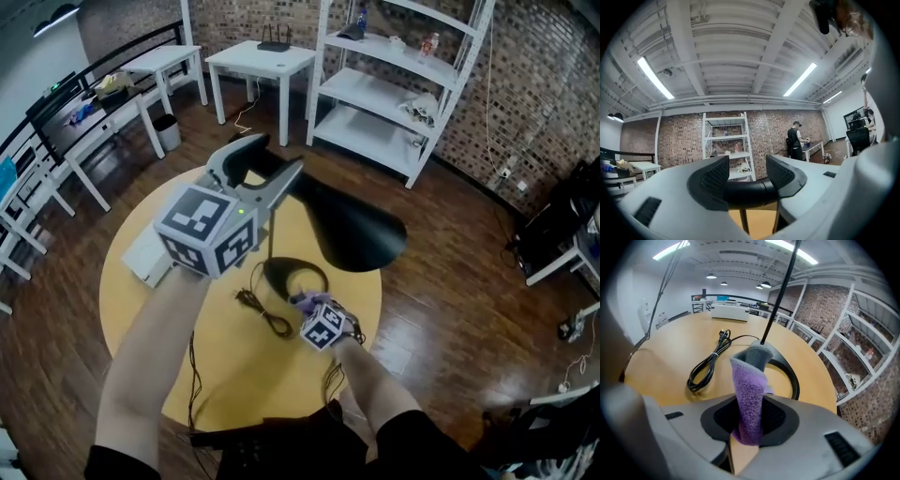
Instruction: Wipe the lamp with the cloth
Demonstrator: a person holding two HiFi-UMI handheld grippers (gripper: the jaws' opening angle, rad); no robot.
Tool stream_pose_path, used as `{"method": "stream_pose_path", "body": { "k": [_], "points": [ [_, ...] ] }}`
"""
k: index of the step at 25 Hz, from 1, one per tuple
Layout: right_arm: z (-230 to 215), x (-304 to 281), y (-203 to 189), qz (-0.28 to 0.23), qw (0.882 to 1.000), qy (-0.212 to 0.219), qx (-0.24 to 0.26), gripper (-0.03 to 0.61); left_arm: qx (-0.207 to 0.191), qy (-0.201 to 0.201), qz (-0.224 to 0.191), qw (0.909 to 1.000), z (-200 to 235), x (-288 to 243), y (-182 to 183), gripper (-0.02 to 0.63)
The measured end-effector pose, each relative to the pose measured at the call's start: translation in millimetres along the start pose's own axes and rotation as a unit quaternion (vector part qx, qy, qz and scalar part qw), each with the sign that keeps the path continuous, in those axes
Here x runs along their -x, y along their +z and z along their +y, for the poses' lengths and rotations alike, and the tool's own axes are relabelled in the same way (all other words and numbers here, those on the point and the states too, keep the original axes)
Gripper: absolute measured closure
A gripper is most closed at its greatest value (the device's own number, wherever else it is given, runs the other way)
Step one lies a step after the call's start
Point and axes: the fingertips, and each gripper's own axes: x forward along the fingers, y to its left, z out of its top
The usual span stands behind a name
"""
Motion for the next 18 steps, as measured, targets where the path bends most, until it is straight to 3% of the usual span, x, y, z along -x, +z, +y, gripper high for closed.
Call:
{"method": "stream_pose_path", "body": {
  "k": [5, 8, 10, 13, 18],
  "points": [
    [-13.2, -6.7, -29.3, -0.052, 0.99, 0.034, 0.13, 0.476, -0.012, 0.023, 0.039, 0.9989, -7.5, -15.7, -17.6, 0.391],
    [-18.5, -6.9, -35.2, -0.101, 0.972, 0.072, 0.201, 0.476, -0.049, 0.083, 0.067, 0.993, -6.4, -17.6, -23.9, 0.391],
    [-26.7, -11.3, -39.2, -0.118, 0.958, 0.1, 0.241, 0.477, -0.053, 0.139, 0.078, 0.9858, -0.7, -17.6, -27.3, 0.391],
    [-53.8, -20.6, -47.2, -0.124, 0.944, 0.131, 0.276, 0.477, -0.036, 0.214, 0.088, 0.9723, 9.4, -25.7, -34.3, 0.391],
    [-71.6, -30.9, -49.0, -0.103, 0.935, 0.179, 0.288, 0.477, -0.004, 0.274, 0.107, 0.9557, 7.0, -28.1, -34.7, 0.4]
  ]
}}
